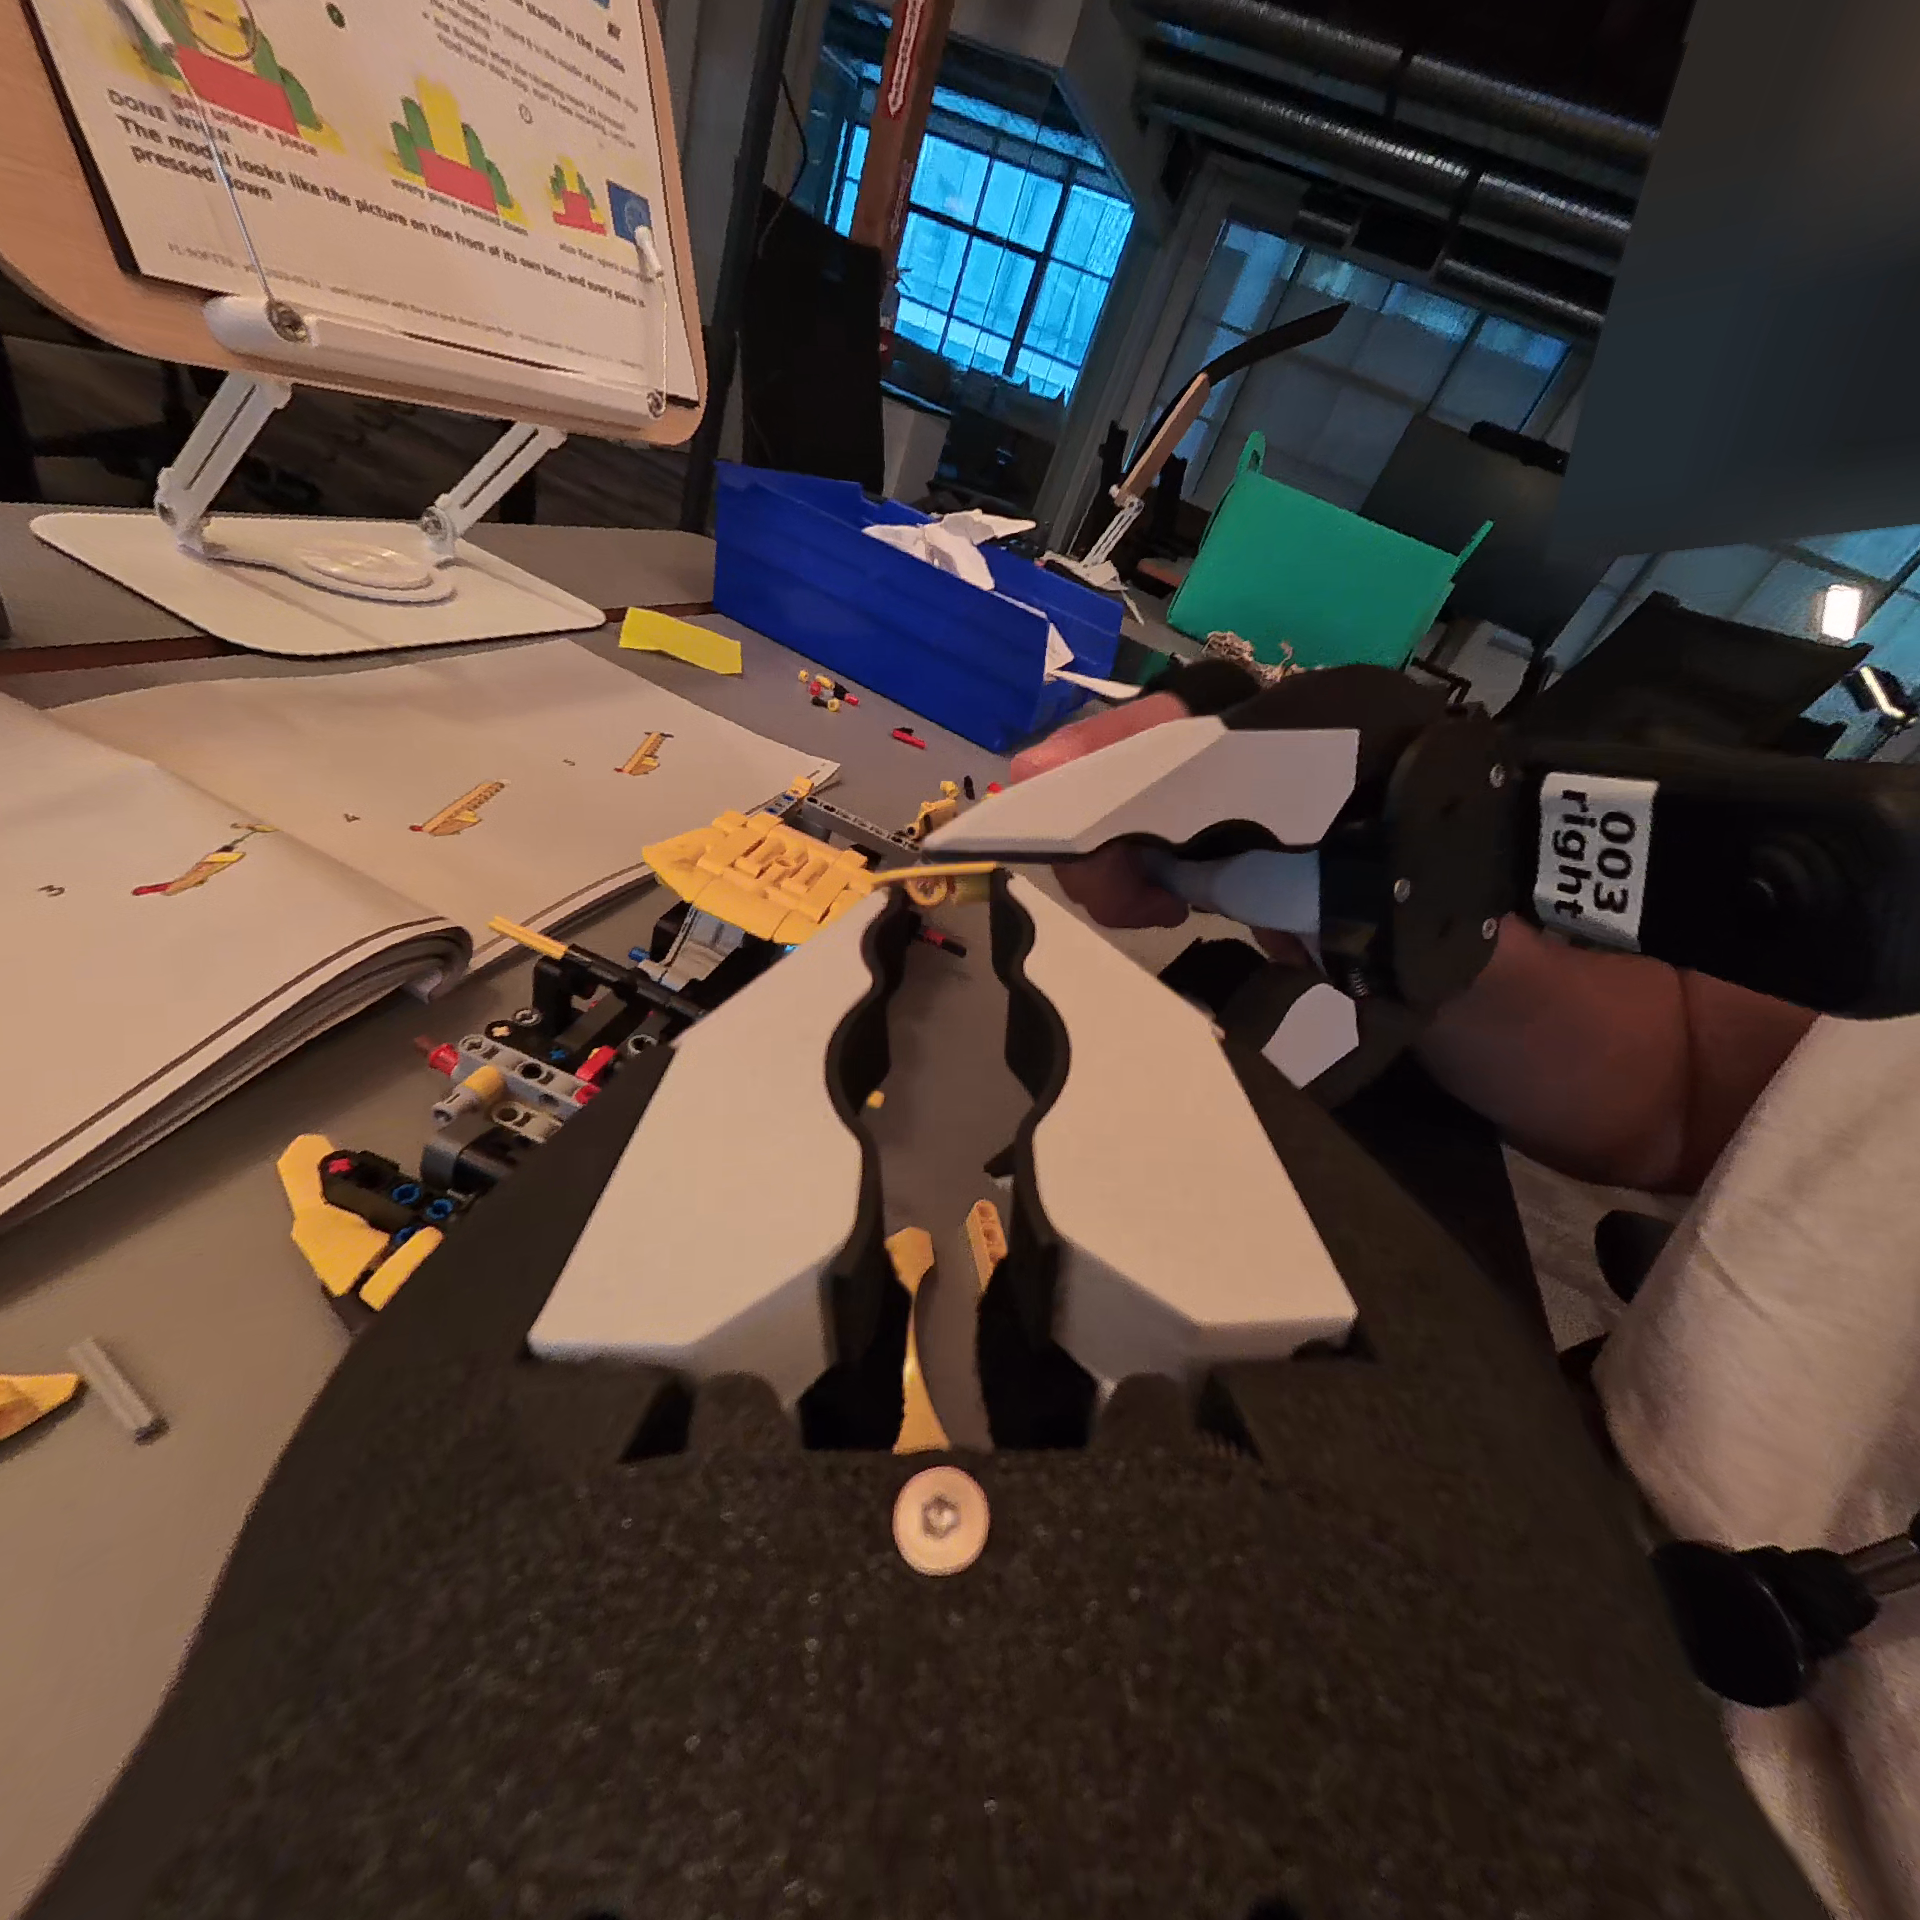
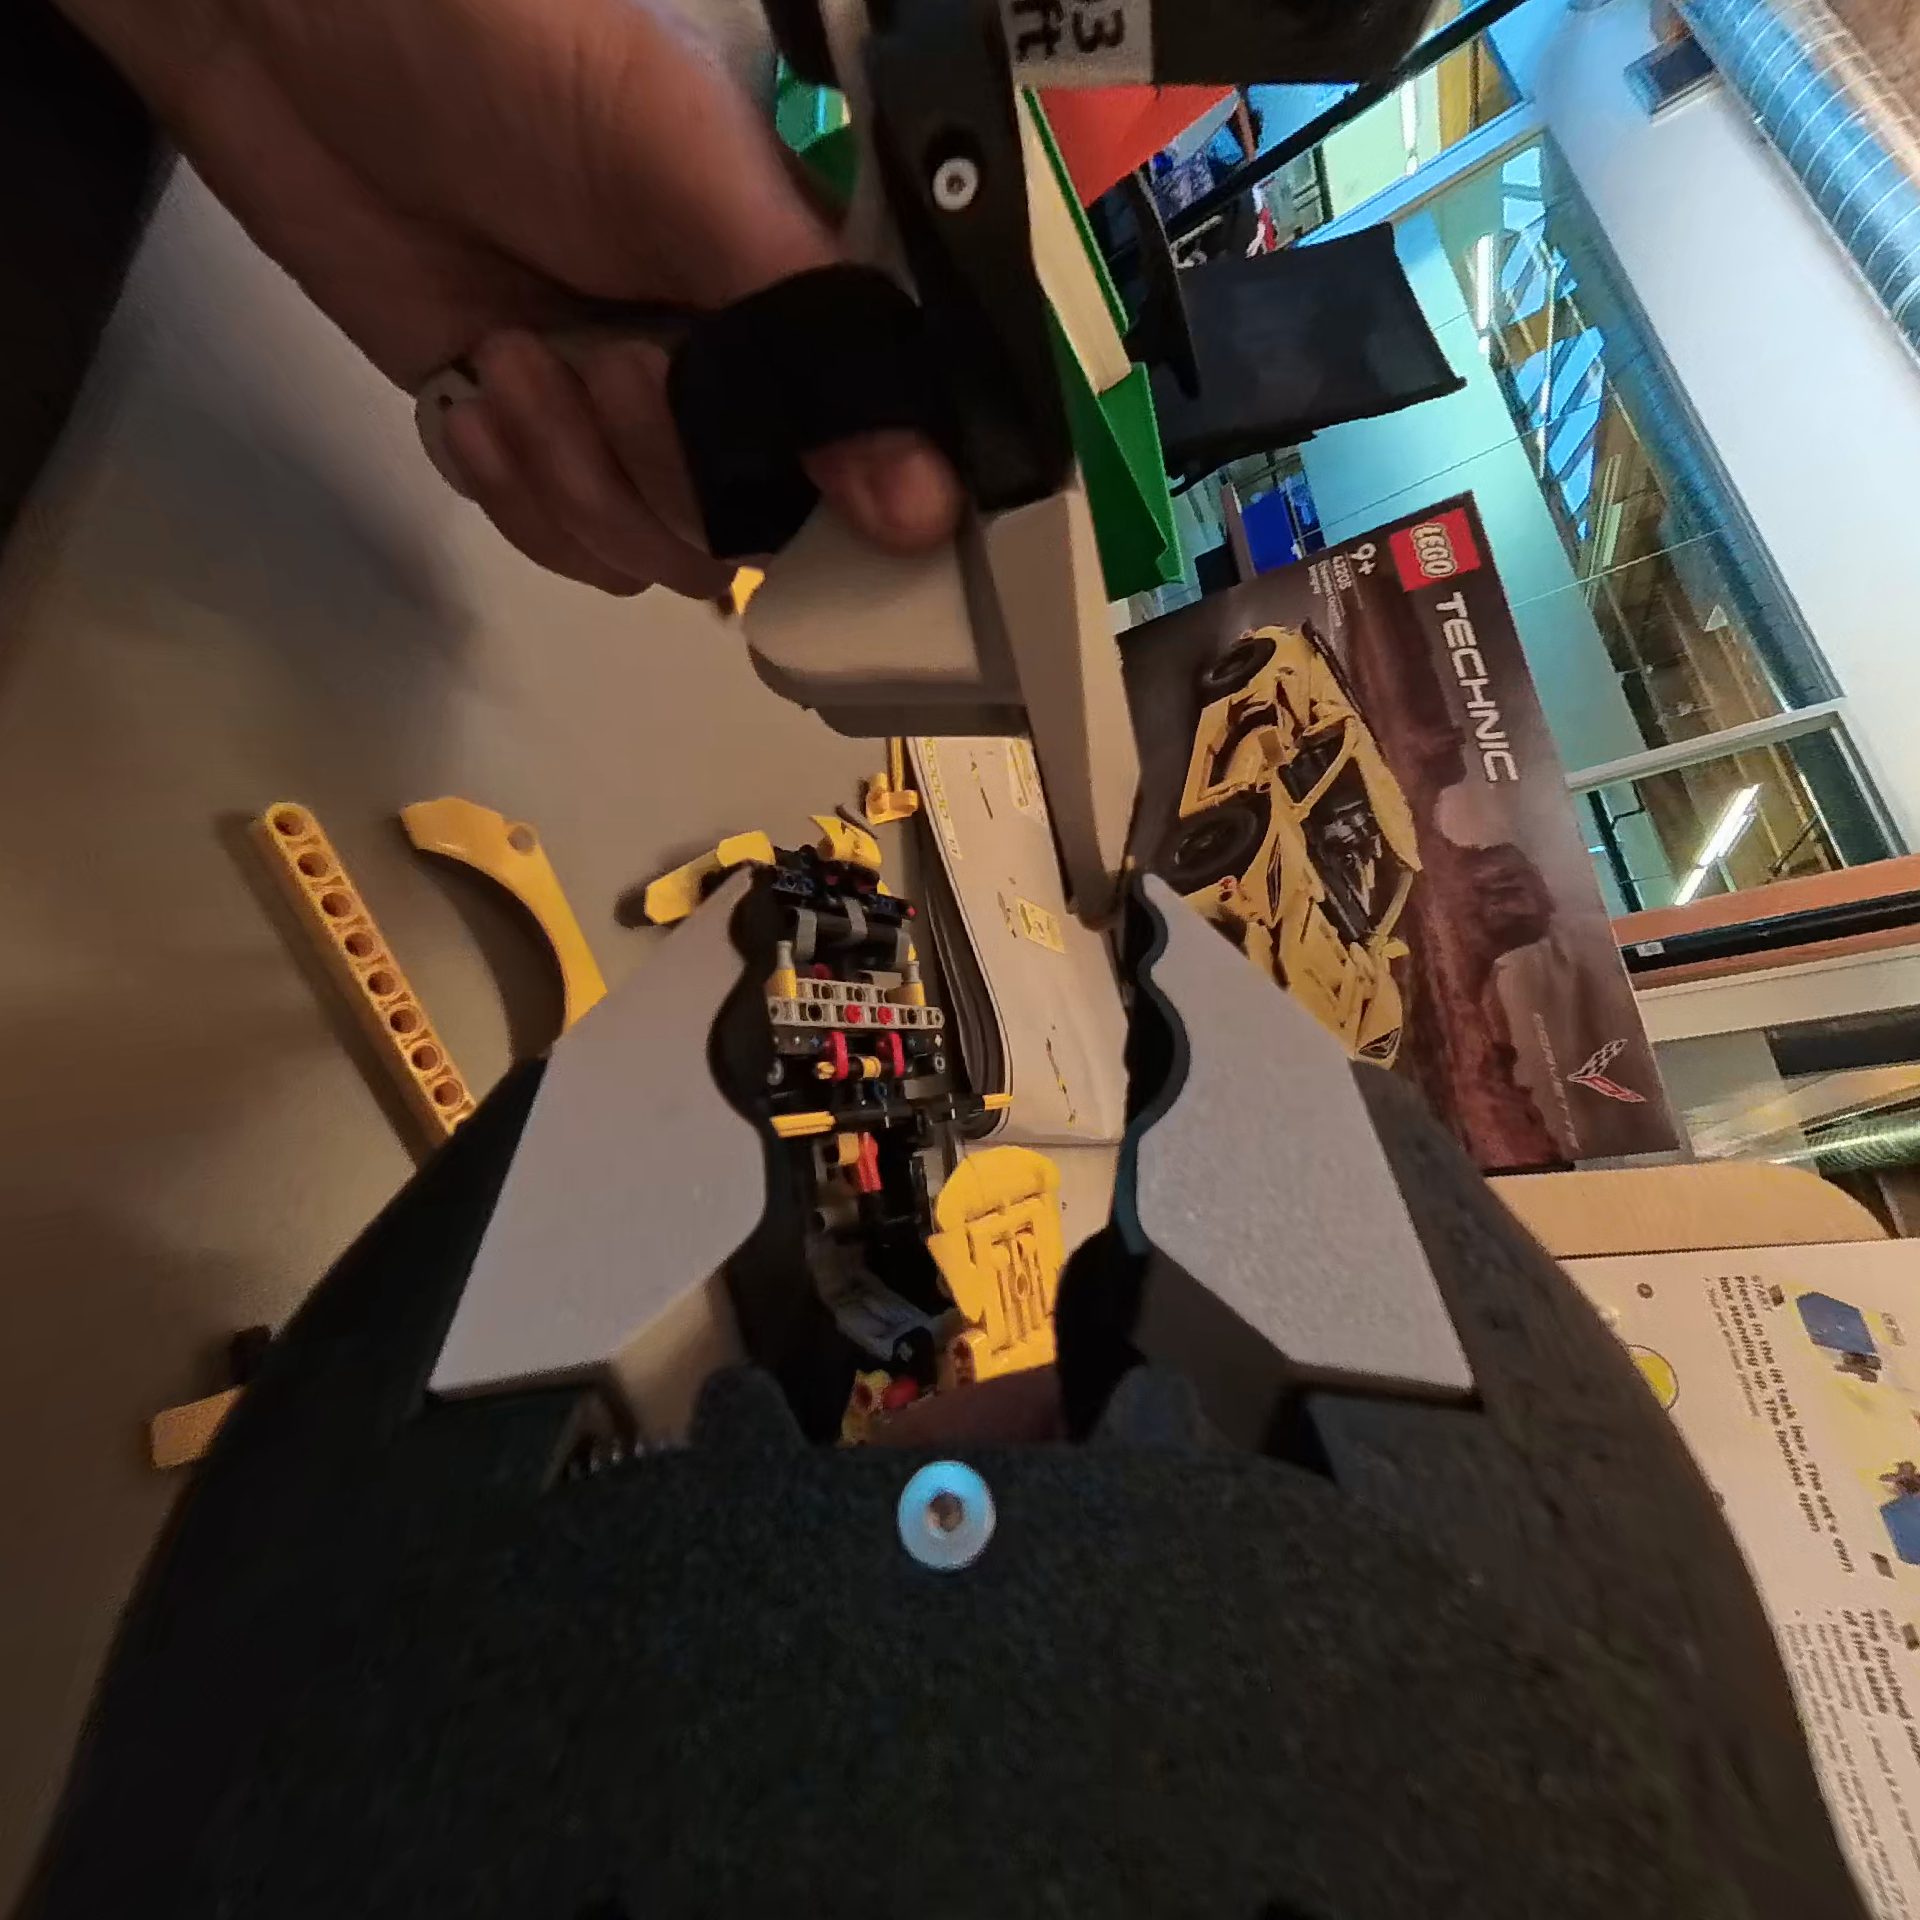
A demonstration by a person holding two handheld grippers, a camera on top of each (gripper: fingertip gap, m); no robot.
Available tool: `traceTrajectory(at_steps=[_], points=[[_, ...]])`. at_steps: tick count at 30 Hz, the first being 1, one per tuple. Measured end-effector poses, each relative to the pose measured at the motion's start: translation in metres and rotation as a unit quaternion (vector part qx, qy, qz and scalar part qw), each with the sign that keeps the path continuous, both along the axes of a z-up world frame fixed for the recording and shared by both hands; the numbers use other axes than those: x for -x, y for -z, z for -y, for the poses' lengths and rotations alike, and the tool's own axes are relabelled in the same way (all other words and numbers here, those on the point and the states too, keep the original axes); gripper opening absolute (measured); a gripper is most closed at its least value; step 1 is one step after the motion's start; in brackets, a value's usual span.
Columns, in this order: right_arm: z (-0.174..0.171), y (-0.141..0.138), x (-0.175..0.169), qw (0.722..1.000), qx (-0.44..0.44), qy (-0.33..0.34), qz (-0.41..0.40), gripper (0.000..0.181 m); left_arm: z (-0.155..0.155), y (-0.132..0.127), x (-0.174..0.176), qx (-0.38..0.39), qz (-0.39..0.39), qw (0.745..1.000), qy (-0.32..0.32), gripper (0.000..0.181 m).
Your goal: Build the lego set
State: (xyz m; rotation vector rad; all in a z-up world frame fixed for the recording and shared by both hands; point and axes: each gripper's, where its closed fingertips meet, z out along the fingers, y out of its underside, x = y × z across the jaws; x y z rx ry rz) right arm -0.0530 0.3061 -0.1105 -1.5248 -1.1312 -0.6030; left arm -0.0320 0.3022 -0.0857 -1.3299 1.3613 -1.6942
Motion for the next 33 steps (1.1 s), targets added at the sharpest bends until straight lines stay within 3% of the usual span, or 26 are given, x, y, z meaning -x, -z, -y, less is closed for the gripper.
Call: traceTrajectory(at_steps=[3, 11, 16, 20, 26, 33], points=[[-0.001, 0.001, -0.003, 0.999, -0.011, 0.009, 0.035, 0.061, 0.000, 0.002, -0.001, -0.001, -0.007, 1.000, 0.001, 0.015], [-0.002, 0.006, 0.000, 0.999, -0.005, 0.008, 0.039, 0.069, 0.003, 0.006, -0.003, -0.039, -0.013, 0.999, -0.006, 0.015], [-0.003, 0.005, 0.004, 1.000, 0.000, 0.004, 0.005, 0.070, 0.002, 0.005, -0.001, -0.028, -0.011, 1.000, -0.005, 0.015], [-0.005, -0.010, -0.012, 0.999, -0.026, 0.033, 0.001, 0.071, 0.001, -0.001, 0.000, -0.023, 0.004, 1.000, -0.005, 0.015], [-0.006, 0.005, -0.001, 1.000, -0.006, 0.022, 0.002, 0.076, 0.003, -0.004, 0.002, -0.030, 0.012, 0.999, -0.003, 0.015], [-0.008, -0.003, -0.007, 0.999, -0.007, 0.034, -0.029, 0.075, 0.003, -0.013, 0.004, -0.036, 0.038, 0.999, -0.009, 0.015]])
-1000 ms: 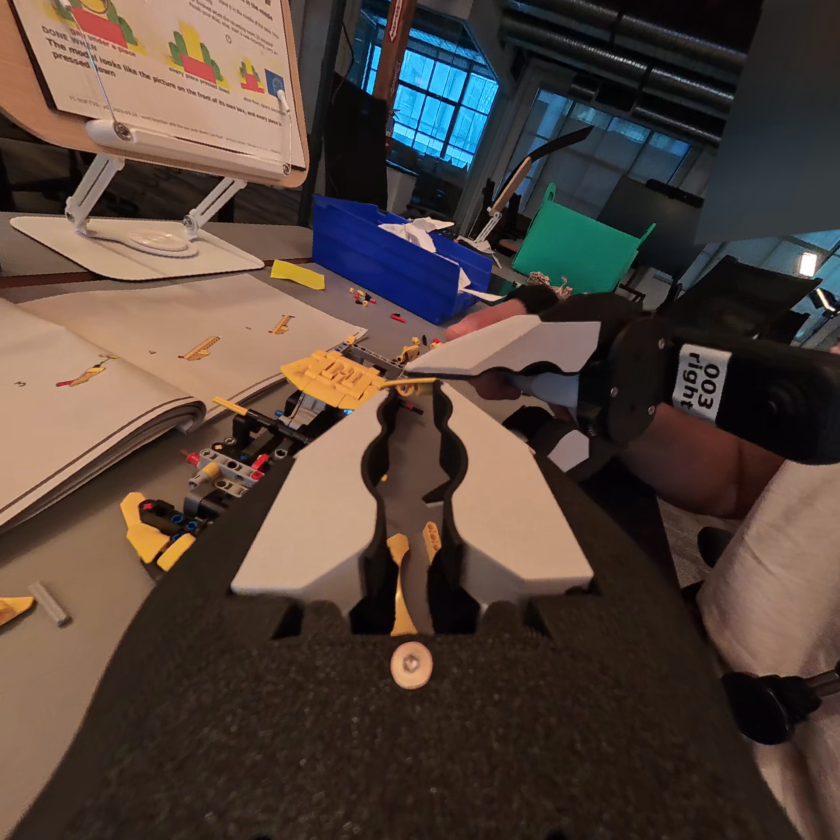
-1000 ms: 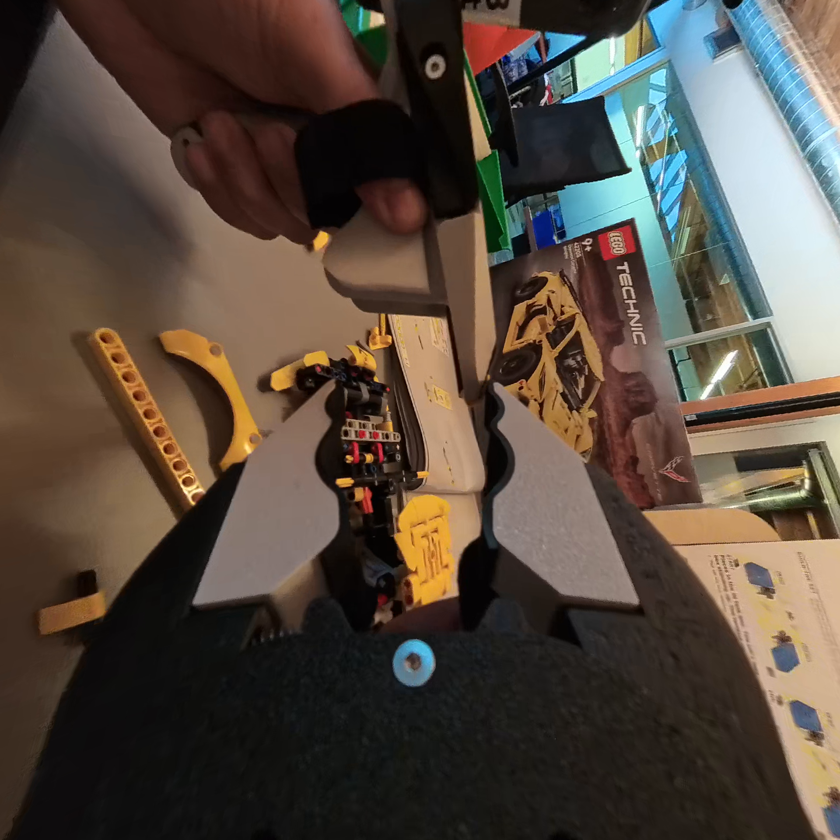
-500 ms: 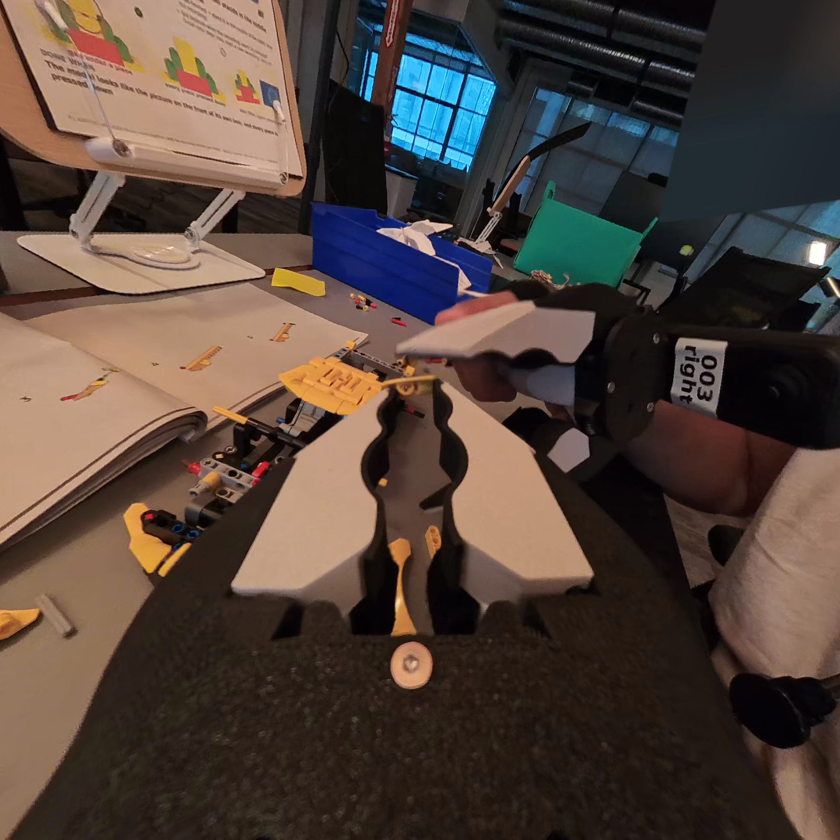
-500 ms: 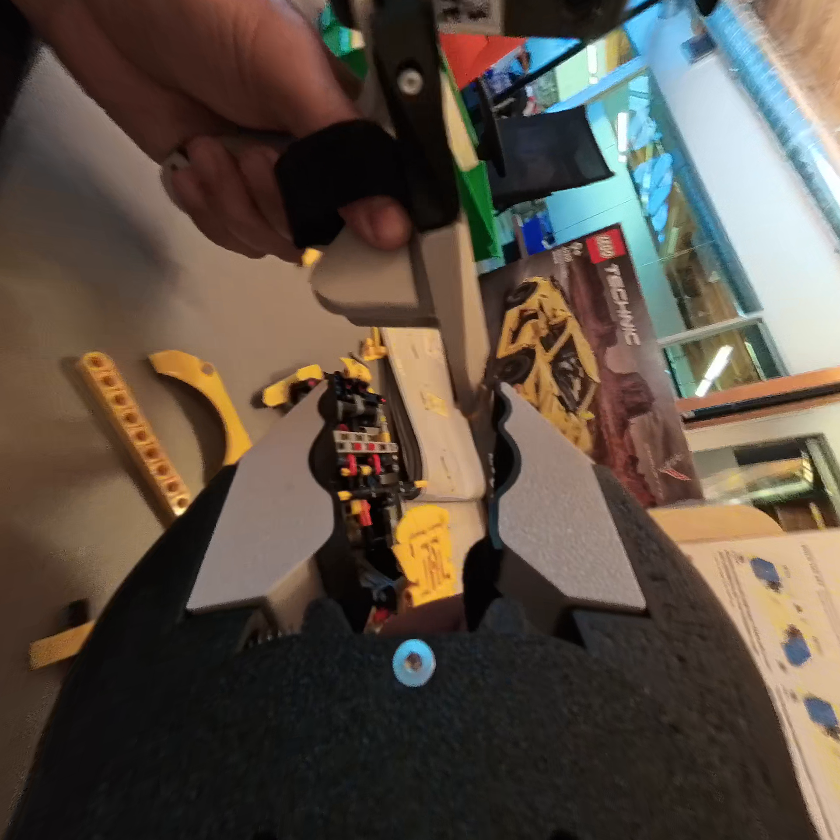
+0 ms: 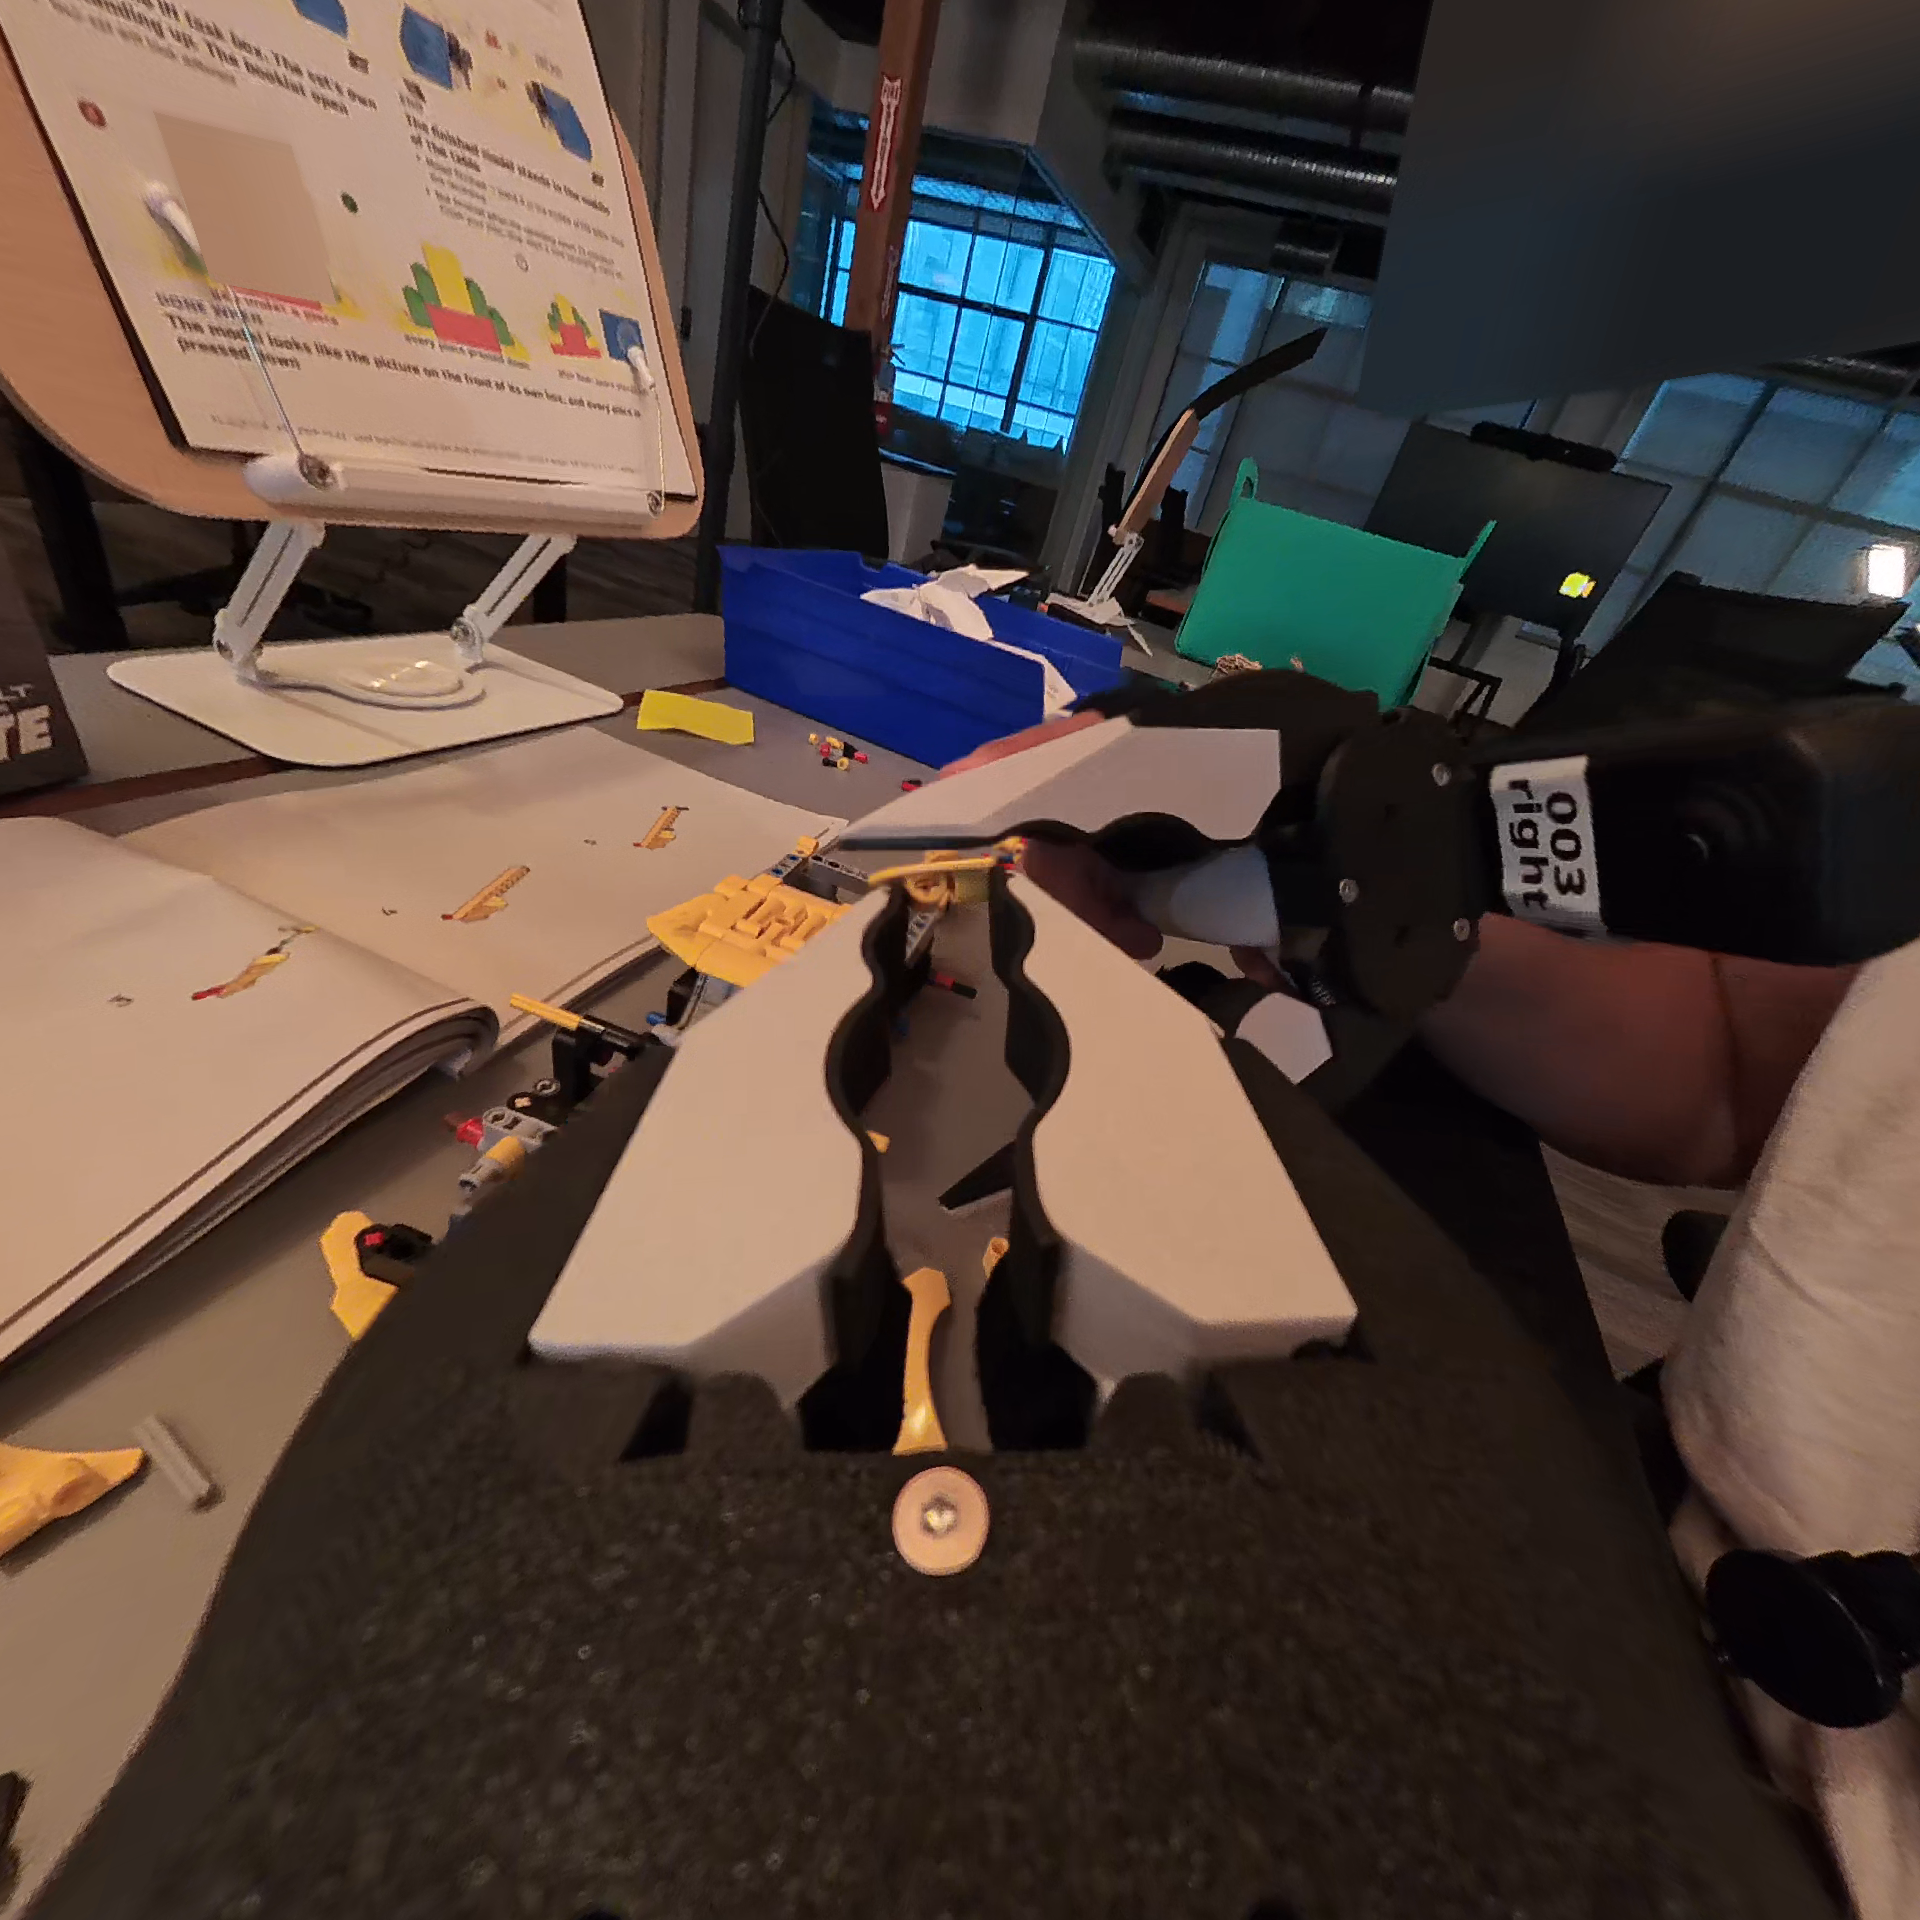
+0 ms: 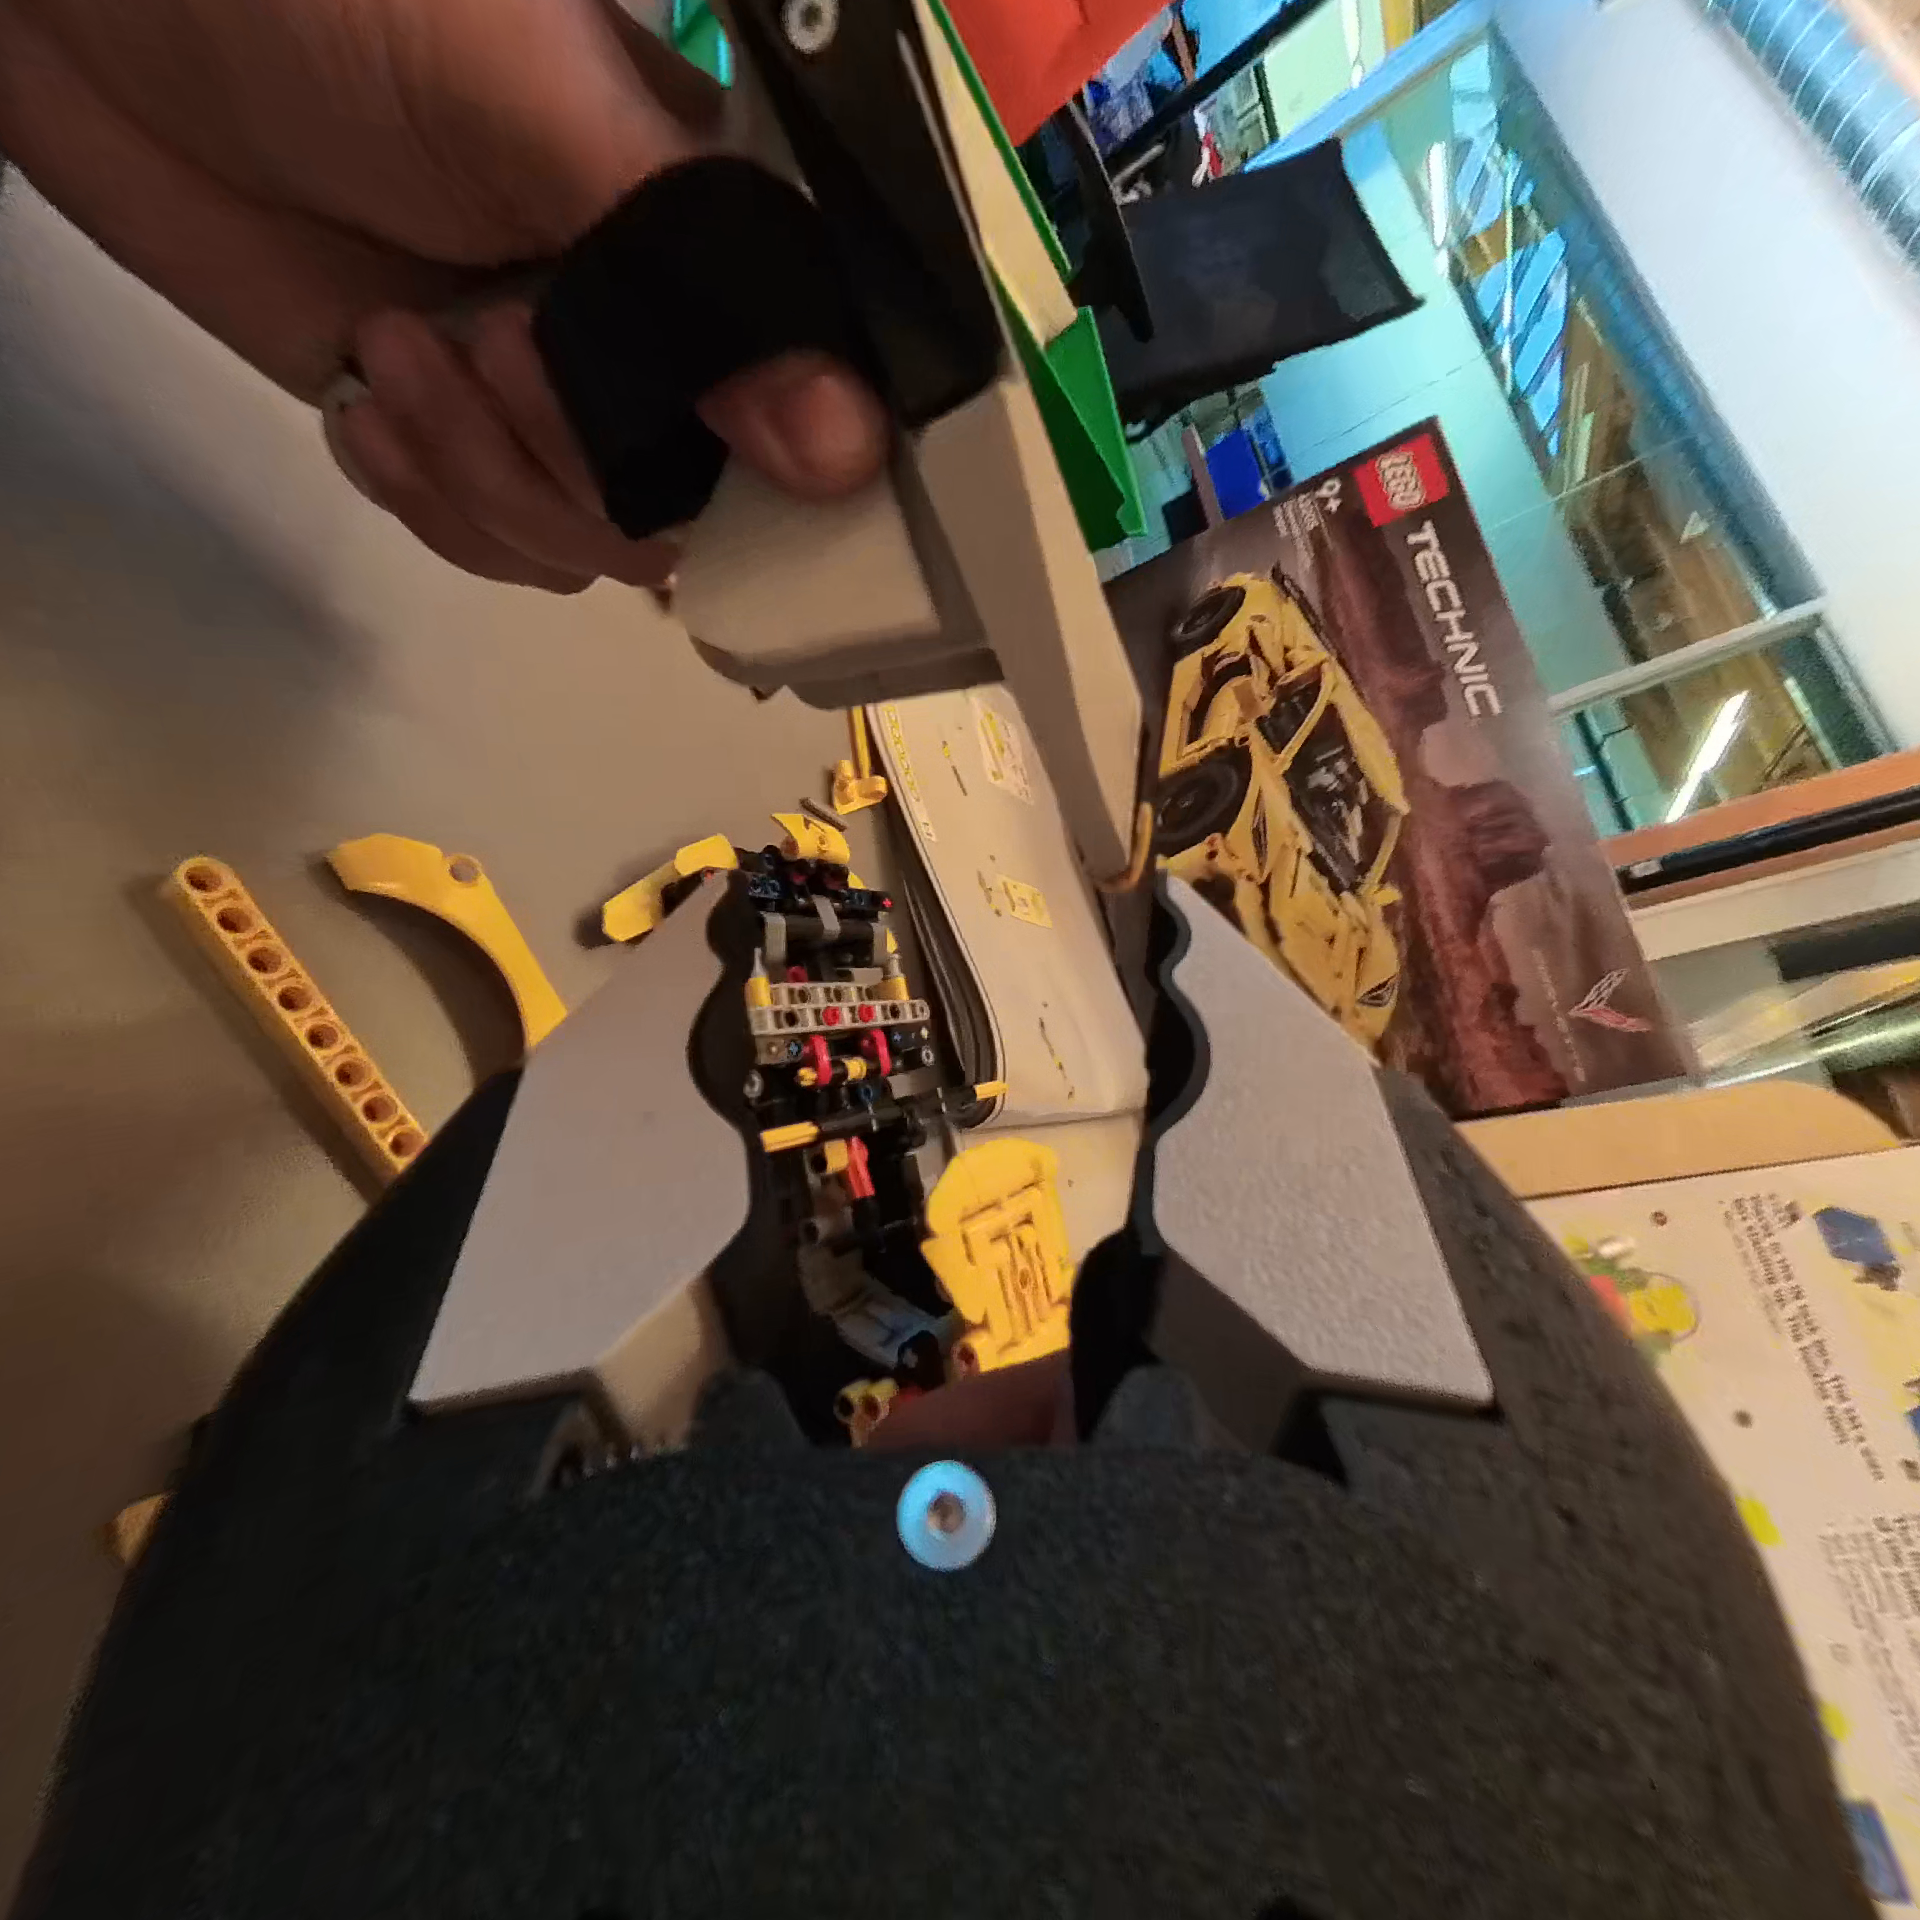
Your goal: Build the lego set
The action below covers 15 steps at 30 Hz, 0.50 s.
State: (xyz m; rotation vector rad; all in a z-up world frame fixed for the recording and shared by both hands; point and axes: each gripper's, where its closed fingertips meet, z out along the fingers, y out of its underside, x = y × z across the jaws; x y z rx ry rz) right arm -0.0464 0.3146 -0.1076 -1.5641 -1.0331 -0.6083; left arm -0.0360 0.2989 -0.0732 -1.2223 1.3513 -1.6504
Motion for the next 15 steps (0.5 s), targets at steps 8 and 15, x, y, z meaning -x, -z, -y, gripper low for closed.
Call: traceTrajectory(at_steps=[8, 15], points=[[0.002, -0.005, 0.007, 1.000, -0.014, -0.015, -0.017, 0.070, 0.002, -0.007, 0.004, -0.002, 0.020, 1.000, 0.006, 0.015], [0.005, -0.015, 0.011, 0.998, -0.020, -0.033, -0.041, 0.069, 0.006, -0.011, 0.005, -0.007, 0.032, 0.999, 0.014, 0.015]])
